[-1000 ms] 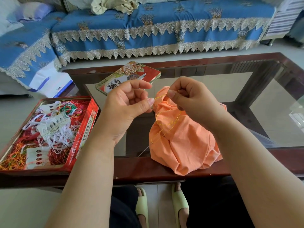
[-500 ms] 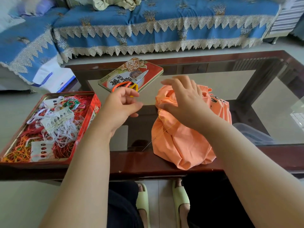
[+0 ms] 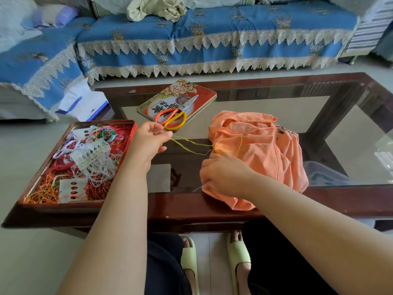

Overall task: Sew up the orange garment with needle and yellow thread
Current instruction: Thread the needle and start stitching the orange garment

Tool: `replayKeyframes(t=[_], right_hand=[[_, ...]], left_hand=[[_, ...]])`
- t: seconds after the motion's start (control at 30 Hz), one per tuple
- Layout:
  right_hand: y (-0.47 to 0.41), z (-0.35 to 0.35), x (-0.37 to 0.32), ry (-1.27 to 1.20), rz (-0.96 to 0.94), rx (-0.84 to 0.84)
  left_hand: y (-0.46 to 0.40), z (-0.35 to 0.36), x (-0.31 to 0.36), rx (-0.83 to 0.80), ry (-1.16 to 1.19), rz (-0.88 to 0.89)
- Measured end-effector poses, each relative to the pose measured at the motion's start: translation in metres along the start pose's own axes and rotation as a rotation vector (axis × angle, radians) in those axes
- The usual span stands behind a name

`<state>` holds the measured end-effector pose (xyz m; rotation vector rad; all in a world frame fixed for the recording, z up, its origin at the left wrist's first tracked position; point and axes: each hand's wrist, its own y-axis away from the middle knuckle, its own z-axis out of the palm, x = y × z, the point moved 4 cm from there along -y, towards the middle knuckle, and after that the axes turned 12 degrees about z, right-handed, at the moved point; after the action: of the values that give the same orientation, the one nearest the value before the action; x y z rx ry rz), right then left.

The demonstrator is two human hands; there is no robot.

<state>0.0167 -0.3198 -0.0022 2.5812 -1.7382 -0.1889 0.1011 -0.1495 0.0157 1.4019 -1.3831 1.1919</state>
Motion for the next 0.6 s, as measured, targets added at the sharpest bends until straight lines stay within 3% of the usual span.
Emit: replayKeyframes(t=[0.13,0.23,0.3,0.37,0.6], right_hand=[[0.011,-0.034,0.027,-0.811,0.244,0.164],[0.027,-0.062,0.053,-1.359,0.441,0.363],[0.034,-0.069,0.072,-1.59,0.591,0.414],[0.04,-0.074,0.087,-1.689,0.636,0.47],[0.052,-0.108,0.111,-1.673,0.587,0.671]], left_hand=[[-0.005,-0.013,-0.016,0.111,-0.014,-0.051],[-0.004,-0.016,-0.021,0.163,-0.215,0.009],[-0.003,-0.014,-0.026,0.182,-0.338,0.049],[0.0,-0.01,-0.03,0.18,-0.391,0.068],[0.005,-0.005,-0.032,0.24,-0.364,0.048]])
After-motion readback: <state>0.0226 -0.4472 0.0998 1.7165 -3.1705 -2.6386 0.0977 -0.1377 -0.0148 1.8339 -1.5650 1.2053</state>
